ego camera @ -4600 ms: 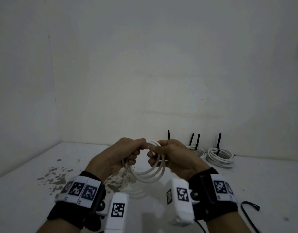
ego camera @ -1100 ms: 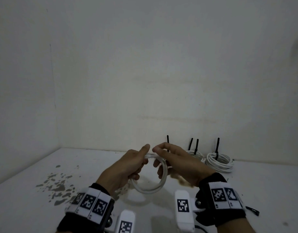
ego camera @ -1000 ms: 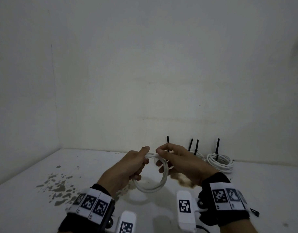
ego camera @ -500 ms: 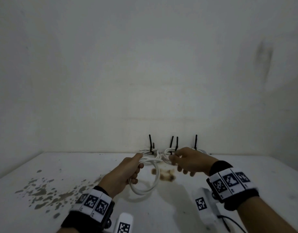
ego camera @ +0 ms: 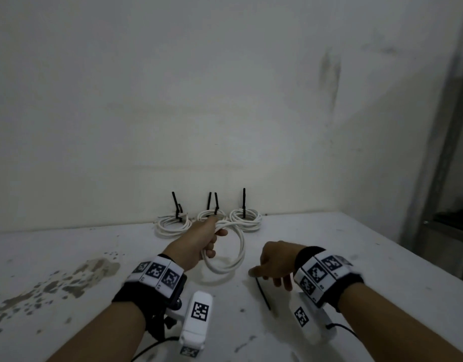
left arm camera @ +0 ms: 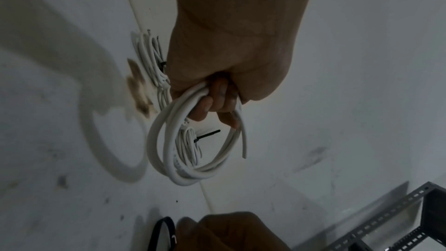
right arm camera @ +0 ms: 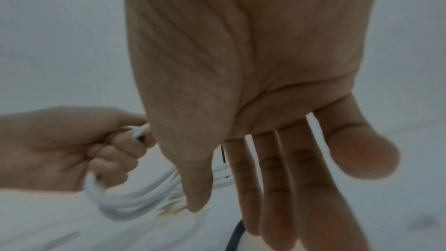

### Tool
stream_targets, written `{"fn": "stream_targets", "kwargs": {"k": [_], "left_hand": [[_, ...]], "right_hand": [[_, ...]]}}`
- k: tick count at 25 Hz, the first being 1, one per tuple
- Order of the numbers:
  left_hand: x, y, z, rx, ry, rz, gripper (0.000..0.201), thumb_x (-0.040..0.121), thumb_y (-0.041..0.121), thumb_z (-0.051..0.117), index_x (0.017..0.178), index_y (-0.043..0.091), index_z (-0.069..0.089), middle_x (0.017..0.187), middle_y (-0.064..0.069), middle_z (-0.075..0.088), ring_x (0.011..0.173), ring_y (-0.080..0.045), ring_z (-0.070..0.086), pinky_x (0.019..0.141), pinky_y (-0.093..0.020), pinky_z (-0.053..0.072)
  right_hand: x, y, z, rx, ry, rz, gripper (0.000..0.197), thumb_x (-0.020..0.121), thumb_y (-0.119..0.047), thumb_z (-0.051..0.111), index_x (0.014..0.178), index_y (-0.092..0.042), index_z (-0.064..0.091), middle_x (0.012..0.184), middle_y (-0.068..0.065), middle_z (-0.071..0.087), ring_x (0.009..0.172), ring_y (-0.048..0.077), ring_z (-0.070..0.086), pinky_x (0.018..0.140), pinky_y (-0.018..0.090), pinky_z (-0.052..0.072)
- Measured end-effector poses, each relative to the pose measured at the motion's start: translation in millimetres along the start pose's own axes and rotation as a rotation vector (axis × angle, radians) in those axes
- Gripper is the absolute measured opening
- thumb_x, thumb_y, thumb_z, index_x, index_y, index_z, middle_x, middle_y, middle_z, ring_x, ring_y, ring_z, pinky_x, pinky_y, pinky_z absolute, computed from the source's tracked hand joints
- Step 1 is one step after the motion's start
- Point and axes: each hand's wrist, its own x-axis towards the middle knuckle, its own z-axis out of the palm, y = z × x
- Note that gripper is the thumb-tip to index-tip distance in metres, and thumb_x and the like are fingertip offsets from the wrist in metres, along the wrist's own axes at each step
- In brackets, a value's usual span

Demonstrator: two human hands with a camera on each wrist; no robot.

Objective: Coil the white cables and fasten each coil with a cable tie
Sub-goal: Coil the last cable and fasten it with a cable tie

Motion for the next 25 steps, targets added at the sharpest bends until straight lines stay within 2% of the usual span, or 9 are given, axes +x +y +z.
{"fn": "stream_targets", "kwargs": {"k": [3, 5, 8, 10, 13, 17, 20, 22, 25], "left_hand": [[4, -3, 14, 0.010, -0.019, -0.015, 0.046, 0.103, 0.040, 0.038, 0.088, 0.004, 0.061, 0.050, 0.004, 0.027, 0.039, -0.009, 0.021, 0.037, -0.019, 0.023], [6, -4, 18, 0.014, -0.023, -0.024, 0.044, 0.104, 0.039, 0.036, 0.092, 0.004, 0.061, 0.049, 0.004, 0.027, 0.037, -0.009, 0.021, 0.037, -0.019, 0.023], [9, -5, 22, -0.003, -0.028, -0.034, 0.038, 0.103, 0.036, 0.037, 0.090, 0.008, 0.058, 0.048, 0.005, 0.026, 0.037, -0.009, 0.020, 0.038, -0.019, 0.023], [11, -6, 24, -0.017, -0.027, -0.031, 0.034, 0.103, 0.035, 0.037, 0.087, 0.011, 0.054, 0.048, 0.005, 0.025, 0.039, -0.010, 0.019, 0.039, -0.019, 0.022], [12, -6, 26, -0.027, -0.014, -0.025, 0.031, 0.103, 0.034, 0.037, 0.088, 0.012, 0.052, 0.048, 0.005, 0.026, 0.041, -0.011, 0.020, 0.039, -0.019, 0.022], [11, -7, 29, -0.010, -0.012, -0.021, 0.033, 0.103, 0.034, 0.037, 0.083, 0.012, 0.052, 0.048, 0.004, 0.027, 0.043, -0.011, 0.021, 0.041, -0.020, 0.023], [10, -10, 31, -0.012, -0.028, -0.008, 0.031, 0.102, 0.033, 0.038, 0.080, 0.014, 0.050, 0.050, 0.003, 0.028, 0.045, -0.012, 0.023, 0.042, -0.021, 0.023], [8, -11, 30, -0.020, -0.040, 0.000, 0.030, 0.101, 0.031, 0.039, 0.077, 0.016, 0.047, 0.052, 0.002, 0.029, 0.045, -0.011, 0.024, 0.042, -0.022, 0.023], [4, -10, 27, -0.025, -0.070, 0.008, 0.029, 0.099, 0.031, 0.043, 0.073, 0.018, 0.043, 0.052, 0.003, 0.028, 0.044, -0.011, 0.022, 0.043, -0.022, 0.021]], "right_hand": [[11, -6, 16, -0.055, 0.080, -0.034, 0.032, 0.091, -0.041, 0.067, 0.087, -0.011, 0.054, 0.091, 0.008, 0.063, 0.070, 0.022, 0.062, 0.075, 0.032, 0.054], [14, -6, 20, -0.026, 0.134, -0.032, 0.022, 0.092, -0.029, 0.066, 0.097, -0.009, 0.056, 0.104, 0.013, 0.062, 0.085, 0.027, 0.062, 0.065, 0.029, 0.053], [13, 2, 15, 0.227, 0.142, -0.013, 0.023, 0.093, -0.018, 0.061, 0.102, 0.004, 0.064, 0.096, 0.018, 0.070, 0.072, 0.027, 0.067, 0.046, 0.028, 0.052], [10, 11, 9, 0.435, 0.205, -0.008, 0.024, 0.093, -0.017, 0.062, 0.101, 0.005, 0.067, 0.092, 0.019, 0.074, 0.062, 0.027, 0.069, 0.049, 0.031, 0.057], [1, 17, 1, 0.768, 0.373, -0.019, 0.016, 0.093, -0.014, 0.064, 0.100, 0.001, 0.064, 0.086, 0.017, 0.072, 0.058, 0.026, 0.068, 0.049, 0.032, 0.056], [-18, 9, -8, 1.141, 0.509, -0.165, 0.011, 0.091, -0.009, 0.069, 0.098, -0.005, 0.061, 0.081, 0.021, 0.072, 0.062, 0.026, 0.068, 0.056, 0.036, 0.056], [-24, -4, -9, 1.091, 0.488, -0.329, 0.014, 0.087, -0.006, 0.073, 0.095, 0.000, 0.062, 0.093, 0.025, 0.073, 0.073, 0.022, 0.069, 0.061, 0.035, 0.057], [-20, -12, -8, 0.967, 0.492, -0.376, 0.015, 0.085, -0.010, 0.077, 0.093, -0.002, 0.068, 0.084, 0.018, 0.072, 0.068, 0.014, 0.064, 0.058, 0.029, 0.054], [-15, -22, -4, 0.667, 0.642, -0.376, 0.009, 0.080, -0.017, 0.081, 0.083, -0.014, 0.074, 0.065, 0.000, 0.060, 0.056, 0.005, 0.051, 0.054, 0.011, 0.041]]}}
